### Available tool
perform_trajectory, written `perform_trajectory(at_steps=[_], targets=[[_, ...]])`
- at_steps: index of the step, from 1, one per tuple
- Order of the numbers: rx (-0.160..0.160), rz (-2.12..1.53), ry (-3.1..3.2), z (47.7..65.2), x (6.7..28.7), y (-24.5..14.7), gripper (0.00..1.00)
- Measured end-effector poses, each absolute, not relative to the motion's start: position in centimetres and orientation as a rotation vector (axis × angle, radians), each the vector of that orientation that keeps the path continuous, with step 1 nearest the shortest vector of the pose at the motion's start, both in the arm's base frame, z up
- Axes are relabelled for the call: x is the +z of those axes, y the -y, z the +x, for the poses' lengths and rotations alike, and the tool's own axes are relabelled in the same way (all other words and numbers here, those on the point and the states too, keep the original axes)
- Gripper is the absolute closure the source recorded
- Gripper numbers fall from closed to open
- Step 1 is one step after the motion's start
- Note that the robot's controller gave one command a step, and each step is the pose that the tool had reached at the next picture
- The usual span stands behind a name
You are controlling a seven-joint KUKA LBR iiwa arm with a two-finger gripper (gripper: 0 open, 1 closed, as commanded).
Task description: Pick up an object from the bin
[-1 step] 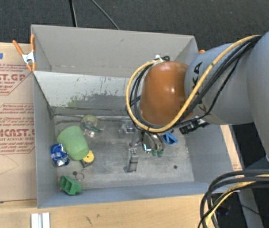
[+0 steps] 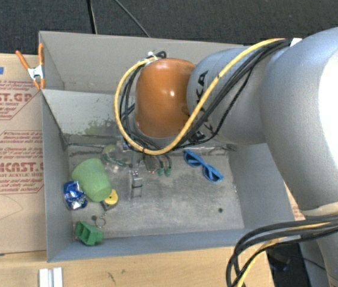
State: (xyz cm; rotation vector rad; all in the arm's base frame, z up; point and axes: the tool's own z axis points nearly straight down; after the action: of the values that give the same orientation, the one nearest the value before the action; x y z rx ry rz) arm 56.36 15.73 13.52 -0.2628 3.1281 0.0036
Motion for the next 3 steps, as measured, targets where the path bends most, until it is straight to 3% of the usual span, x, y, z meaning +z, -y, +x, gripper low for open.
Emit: perform_trajectory(at_steps=[1, 2, 3], targets=[[0.001, -0.21, -3.134, 54.6, 6.7, -11.5, 0.0], [0.006, -0.461, -3.104, 54.4, 8.0, -20.8, 0.0], [0.001, -0.453, -3.109, 54.4, 8.1, -20.4, 1.0]])
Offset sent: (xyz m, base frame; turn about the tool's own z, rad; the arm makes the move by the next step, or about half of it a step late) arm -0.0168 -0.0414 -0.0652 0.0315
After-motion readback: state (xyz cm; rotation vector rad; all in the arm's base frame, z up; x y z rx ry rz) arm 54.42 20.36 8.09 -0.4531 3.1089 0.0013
